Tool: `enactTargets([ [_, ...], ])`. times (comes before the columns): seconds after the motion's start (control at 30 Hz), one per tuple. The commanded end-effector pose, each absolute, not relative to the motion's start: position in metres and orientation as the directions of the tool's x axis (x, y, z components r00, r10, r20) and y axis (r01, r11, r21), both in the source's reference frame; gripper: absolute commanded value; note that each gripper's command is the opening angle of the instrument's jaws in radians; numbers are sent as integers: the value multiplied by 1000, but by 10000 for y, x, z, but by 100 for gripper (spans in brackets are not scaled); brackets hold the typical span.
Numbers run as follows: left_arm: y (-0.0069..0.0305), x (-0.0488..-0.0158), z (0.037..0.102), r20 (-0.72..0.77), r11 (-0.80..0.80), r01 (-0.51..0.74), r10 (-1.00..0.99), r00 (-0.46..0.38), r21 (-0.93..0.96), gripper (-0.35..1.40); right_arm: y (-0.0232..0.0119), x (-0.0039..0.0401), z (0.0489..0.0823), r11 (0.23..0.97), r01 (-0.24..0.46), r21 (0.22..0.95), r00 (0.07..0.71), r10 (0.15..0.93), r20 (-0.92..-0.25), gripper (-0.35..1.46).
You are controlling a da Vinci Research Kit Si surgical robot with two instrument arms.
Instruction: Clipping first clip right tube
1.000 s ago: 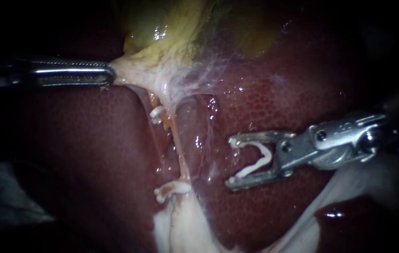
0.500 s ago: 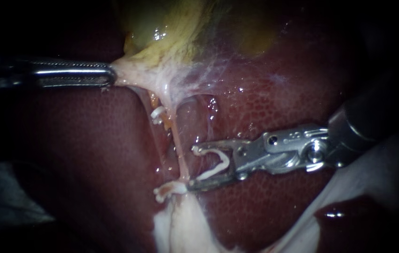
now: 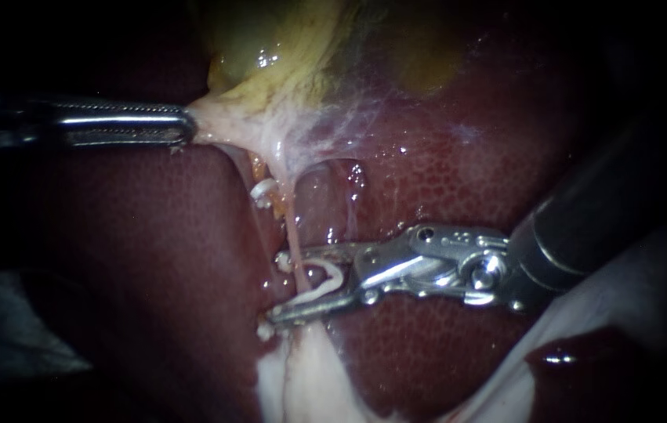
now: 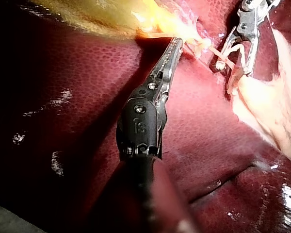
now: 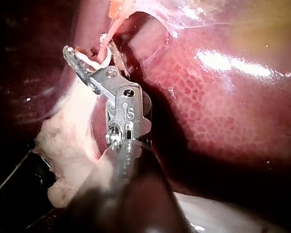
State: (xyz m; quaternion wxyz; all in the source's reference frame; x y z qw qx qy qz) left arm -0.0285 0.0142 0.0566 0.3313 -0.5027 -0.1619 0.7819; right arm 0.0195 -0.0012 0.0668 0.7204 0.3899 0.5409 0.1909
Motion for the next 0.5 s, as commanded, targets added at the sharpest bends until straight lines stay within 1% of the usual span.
enactTargets([
  [0.03, 142, -284, 567, -679, -728, -355, 681, -275, -586, -35, -12, 195, 665, 614, 157, 774, 339, 702, -626, 50],
  [0.13, 142, -284, 567, -679, -728, -355, 681, -275, -586, -35, -14, 195, 656, 593, 193, 782, 327, 712, -621, 48],
  [0.27, 142, -284, 567, -679, -728, -355, 681, -275, -586, -35, -13, 194, 642, 576, 232, 784, 331, 711, -620, 45],
  [0.4, 142, -284, 568, -679, -728, -355, 681, -275, -586, -35, -10, 192, 634, 570, 232, 788, 332, 715, -615, 40],
  [0.5, 142, -284, 568, -679, -728, -355, 681, -275, -586, -35, -10, 188, 634, 561, 231, 795, 335, 722, -606, 32],
])
